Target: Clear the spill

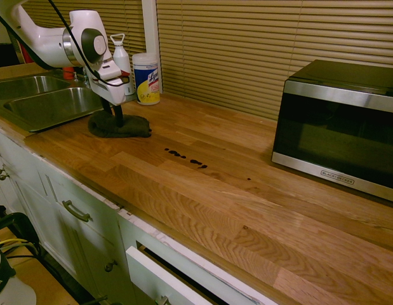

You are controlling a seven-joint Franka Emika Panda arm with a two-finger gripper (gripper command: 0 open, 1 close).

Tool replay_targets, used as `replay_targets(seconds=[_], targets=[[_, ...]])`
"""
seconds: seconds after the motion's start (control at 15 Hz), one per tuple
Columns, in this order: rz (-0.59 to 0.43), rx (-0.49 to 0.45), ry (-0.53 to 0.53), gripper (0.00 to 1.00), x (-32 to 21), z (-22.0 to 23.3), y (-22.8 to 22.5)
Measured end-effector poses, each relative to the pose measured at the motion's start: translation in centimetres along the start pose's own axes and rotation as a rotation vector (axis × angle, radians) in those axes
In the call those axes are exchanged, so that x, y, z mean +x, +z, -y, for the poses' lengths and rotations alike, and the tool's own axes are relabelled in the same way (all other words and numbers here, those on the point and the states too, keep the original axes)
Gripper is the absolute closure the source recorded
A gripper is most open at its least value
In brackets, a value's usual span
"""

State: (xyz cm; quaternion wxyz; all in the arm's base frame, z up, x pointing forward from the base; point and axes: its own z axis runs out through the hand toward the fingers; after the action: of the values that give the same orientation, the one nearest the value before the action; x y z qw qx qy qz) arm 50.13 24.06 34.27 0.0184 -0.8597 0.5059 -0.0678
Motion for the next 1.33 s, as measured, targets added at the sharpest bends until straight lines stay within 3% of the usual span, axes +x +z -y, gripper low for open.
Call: replay_targets(seconds=[0.8, 1.07, 1.33], targets=[[-0.068, -0.051, -0.092, 1.00, 0.7, -0.1, 0.6], [-0.069, -0.061, -0.128, 1.00, 3.8, -0.5, 0.8], [-0.050, -0.064, -0.098, 1.00, 8.1, -1.9, 1.1]])
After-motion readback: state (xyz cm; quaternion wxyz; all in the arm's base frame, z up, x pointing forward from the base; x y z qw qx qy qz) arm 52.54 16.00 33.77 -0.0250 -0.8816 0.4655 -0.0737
